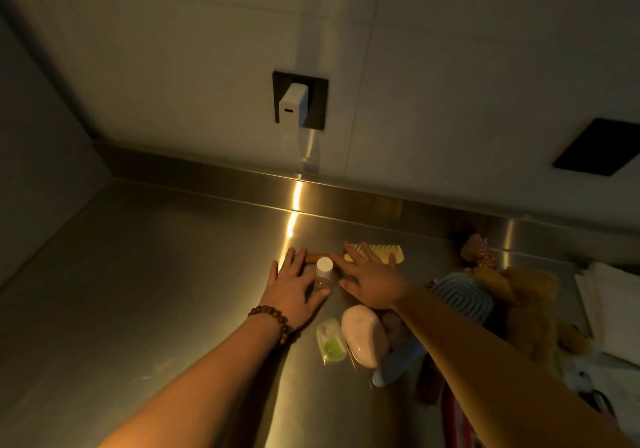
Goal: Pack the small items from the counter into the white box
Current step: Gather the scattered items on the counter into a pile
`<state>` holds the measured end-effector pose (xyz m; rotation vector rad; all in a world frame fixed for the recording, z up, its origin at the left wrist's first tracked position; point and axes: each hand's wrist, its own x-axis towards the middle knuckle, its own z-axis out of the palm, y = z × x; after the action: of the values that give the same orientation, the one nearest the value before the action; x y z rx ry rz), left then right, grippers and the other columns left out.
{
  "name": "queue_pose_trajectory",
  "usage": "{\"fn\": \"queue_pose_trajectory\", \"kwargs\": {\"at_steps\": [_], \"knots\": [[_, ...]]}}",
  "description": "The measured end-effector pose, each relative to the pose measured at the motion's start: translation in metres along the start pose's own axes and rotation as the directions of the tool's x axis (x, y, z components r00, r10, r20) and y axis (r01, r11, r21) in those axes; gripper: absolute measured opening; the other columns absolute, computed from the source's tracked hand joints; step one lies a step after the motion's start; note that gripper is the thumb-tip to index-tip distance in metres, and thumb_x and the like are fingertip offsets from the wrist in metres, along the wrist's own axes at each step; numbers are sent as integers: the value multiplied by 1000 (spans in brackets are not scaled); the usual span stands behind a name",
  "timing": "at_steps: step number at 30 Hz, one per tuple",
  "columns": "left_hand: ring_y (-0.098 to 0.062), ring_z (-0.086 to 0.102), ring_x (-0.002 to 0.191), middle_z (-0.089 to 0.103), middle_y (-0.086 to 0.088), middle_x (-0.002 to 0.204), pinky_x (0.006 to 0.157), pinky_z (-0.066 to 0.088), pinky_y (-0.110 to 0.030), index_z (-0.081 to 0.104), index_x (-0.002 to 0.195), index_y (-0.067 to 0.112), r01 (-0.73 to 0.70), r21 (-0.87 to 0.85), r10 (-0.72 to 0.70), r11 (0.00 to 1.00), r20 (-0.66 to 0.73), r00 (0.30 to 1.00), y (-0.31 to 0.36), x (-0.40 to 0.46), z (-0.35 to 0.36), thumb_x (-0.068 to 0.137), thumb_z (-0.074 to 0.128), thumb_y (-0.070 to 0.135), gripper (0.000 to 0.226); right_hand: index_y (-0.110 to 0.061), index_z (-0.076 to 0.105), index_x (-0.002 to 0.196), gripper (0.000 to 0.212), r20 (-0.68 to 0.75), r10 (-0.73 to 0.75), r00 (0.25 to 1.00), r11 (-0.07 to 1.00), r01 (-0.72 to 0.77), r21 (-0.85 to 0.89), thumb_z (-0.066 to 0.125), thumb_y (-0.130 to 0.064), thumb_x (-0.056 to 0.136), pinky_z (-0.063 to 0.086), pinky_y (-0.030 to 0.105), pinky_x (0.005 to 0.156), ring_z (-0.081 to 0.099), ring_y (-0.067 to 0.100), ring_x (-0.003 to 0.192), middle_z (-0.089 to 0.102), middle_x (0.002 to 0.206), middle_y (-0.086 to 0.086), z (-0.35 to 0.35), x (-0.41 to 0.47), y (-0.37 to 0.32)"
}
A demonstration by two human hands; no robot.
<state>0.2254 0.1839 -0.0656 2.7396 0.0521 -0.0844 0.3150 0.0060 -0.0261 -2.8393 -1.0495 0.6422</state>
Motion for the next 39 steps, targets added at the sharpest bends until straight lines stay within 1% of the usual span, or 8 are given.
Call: {"fn": "queue_pose_trajectory", "kwargs": {"at_steps": [8,16,21,25,27,29,32,39], "knots": [[-21,-13,142,1,1,157,112,-10,-42,47,131,38,-66,-52,67,996,25,997,25,8,6,88,41,58,47,-42,17,146,50,-20,42,999,996,-40,83,34,-34,99,8,69,107,3,25,145,12,158,-8,-3,-8,12],[-25,-13,142,5,-1,157,111,-7,-36,49,129,39,-94,-127,101,987,53,993,37,16,9,86,47,58,47,-35,18,147,50,25,52,998,997,-54,60,33,-32,100,17,59,111,8,23,145,13,158,-7,-2,-18,36],[-24,-13,142,7,2,157,112,-3,-34,48,130,38,-68,-213,86,975,79,993,52,18,14,86,49,55,47,-27,23,148,50,-36,55,998,997,-52,60,36,-31,99,18,44,114,17,26,143,18,157,0,1,-38,52],[-25,-11,142,11,1,157,113,1,-36,47,131,37,-106,-275,137,956,97,986,68,20,19,87,50,52,47,-19,41,138,42,-153,63,986,995,-75,-70,37,-31,98,39,41,96,47,30,119,47,137,11,0,-57,55],[-26,-9,142,12,-1,156,113,2,-36,45,133,40,-132,-293,165,947,90,982,79,18,24,87,51,52,48,-11,56,123,35,-291,40,956,988,-82,-133,42,-28,95,41,48,91,57,34,104,59,117,17,4,-63,54],[-28,-8,142,14,-2,156,114,4,-38,42,133,44,-157,-297,187,942,75,980,88,17,30,86,52,53,49,-11,60,115,32,-321,102,941,971,-164,-171,44,-29,93,23,63,102,56,32,110,61,117,15,6,-70,54],[-28,-8,142,13,-2,156,115,7,-41,37,135,48,-172,-261,195,950,64,979,95,16,39,86,50,54,51,-22,52,128,40,-238,212,948,943,-262,-205,38,-38,94,-7,66,106,39,24,130,52,136,4,12,-78,57],[-27,-4,143,15,-1,156,113,4,-36,30,140,44,-192,-192,206,962,54,977,93,19,43,86,44,59,58,-19,54,128,43,-351,202,914,955,-264,-137,35,-37,95,-4,61,109,29,27,138,54,135,8,14,-90,52]]}}
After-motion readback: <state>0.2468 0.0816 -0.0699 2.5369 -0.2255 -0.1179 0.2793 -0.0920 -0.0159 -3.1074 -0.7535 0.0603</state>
